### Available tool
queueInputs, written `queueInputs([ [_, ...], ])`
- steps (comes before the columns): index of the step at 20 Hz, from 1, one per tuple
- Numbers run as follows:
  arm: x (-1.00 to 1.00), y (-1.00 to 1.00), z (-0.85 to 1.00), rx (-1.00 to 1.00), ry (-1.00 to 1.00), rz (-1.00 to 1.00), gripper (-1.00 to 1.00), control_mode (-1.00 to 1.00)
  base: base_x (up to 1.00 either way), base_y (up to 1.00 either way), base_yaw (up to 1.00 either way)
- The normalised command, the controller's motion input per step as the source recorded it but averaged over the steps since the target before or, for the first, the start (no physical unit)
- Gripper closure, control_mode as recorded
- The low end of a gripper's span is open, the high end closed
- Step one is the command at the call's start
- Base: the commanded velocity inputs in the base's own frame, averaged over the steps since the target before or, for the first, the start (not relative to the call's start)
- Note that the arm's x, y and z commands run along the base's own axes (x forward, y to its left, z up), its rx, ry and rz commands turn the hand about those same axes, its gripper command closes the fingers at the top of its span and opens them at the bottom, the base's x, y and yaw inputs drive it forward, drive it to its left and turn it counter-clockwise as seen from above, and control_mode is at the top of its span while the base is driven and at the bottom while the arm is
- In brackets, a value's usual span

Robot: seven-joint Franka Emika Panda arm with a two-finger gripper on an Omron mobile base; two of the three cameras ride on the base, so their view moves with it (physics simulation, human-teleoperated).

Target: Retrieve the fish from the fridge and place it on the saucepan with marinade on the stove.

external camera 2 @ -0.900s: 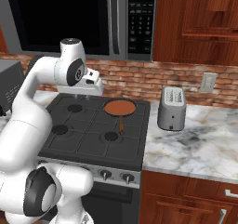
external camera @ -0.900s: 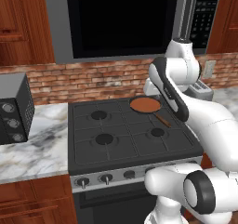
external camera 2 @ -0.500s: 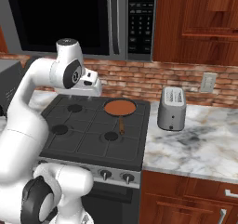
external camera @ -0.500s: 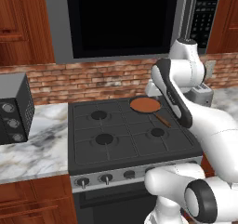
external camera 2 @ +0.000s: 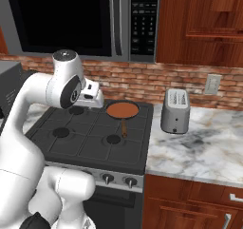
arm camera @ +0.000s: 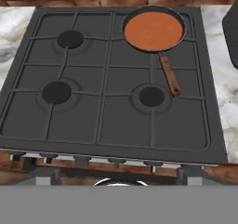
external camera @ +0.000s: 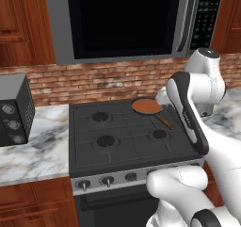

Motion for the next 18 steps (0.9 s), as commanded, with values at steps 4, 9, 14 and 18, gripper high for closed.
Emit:
queueInputs([
  [4,-0.32,-0.11,0.0,0.04,-0.06,0.0,-1.0,-1.0,0.0,0.0,0.0],
  [9,-0.24,-0.05,0.0,0.02,-0.04,0.0,-1.0,-1.0,0.0,0.0,0.0],
  [14,-0.06,0.0,0.0,0.0,0.0,0.0,-1.0,-1.0,0.0,0.0,0.0],
  [18,0.0,0.0,0.0,0.0,0.0,0.0,-1.0,-1.0,0.0,0.0,0.0],
])
